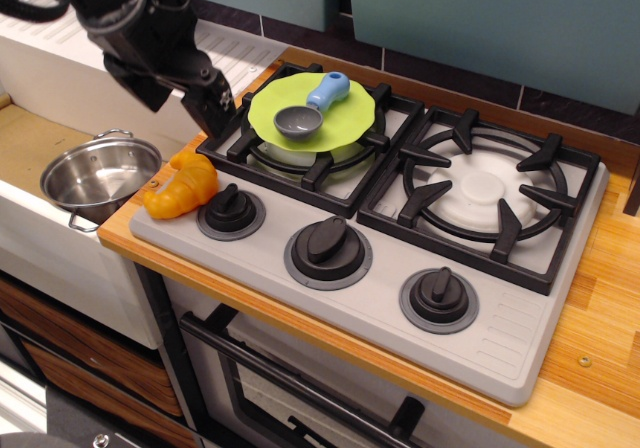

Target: Put spoon on plate and croissant in pot or pan in sink

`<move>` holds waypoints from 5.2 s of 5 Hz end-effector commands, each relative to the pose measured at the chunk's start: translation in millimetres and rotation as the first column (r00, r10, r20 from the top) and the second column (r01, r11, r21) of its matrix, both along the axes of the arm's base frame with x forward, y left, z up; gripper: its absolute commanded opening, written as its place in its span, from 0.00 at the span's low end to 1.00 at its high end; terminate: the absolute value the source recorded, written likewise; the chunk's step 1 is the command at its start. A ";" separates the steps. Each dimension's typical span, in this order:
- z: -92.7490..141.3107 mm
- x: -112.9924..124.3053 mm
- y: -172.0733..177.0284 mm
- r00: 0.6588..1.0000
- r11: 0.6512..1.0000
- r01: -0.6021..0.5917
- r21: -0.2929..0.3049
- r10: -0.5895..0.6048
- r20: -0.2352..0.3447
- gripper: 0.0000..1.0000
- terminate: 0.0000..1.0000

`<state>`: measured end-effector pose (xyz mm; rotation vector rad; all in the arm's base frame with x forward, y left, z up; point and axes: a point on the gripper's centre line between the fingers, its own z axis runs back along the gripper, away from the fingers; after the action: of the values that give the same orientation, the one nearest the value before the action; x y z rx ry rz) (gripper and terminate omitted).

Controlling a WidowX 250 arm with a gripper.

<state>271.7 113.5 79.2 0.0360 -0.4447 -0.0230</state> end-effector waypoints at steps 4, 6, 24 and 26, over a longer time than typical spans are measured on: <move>-46.5 -5.4 10.9 0.996 0.996 -0.087 -0.006 0.087 -0.012 1.00 0.00; -50.9 -12.0 11.9 0.996 0.996 -0.092 -0.015 0.091 -0.006 1.00 0.00; 63.4 -35.2 34.0 0.978 0.996 -0.071 0.057 0.080 -0.192 1.00 0.00; 63.4 -35.2 34.0 0.978 0.996 -0.071 0.057 0.080 -0.192 1.00 0.00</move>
<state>225.7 147.0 124.6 0.0618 -0.1941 0.0393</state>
